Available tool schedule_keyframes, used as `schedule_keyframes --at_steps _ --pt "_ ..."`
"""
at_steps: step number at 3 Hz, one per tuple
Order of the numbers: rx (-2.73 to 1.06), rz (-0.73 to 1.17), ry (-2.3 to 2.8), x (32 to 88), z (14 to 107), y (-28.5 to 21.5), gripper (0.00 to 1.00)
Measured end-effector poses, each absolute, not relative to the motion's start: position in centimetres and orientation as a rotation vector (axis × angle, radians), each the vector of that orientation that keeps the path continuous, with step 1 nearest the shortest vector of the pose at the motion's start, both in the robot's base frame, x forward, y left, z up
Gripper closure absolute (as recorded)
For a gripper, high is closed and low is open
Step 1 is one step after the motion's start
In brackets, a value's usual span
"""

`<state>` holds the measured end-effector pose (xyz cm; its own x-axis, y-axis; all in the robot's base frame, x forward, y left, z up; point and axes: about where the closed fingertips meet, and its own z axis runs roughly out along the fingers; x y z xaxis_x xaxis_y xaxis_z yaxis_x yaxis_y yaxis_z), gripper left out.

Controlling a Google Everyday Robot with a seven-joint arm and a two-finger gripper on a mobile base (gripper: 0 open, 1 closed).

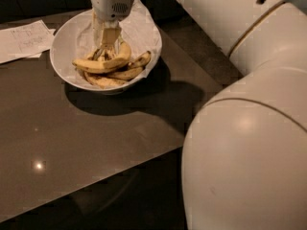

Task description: Pick banana from white bowl

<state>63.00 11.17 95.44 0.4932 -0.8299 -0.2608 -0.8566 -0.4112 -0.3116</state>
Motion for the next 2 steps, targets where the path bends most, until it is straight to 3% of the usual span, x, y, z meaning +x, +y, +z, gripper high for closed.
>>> schedule_keyframes --at_steps 1,2 --pt "-2.338 0.089 1.399 62.95 95.52 11.17 1.00" --pt "-2.338 0.089 1.399 62.96 95.52 11.17 0.82"
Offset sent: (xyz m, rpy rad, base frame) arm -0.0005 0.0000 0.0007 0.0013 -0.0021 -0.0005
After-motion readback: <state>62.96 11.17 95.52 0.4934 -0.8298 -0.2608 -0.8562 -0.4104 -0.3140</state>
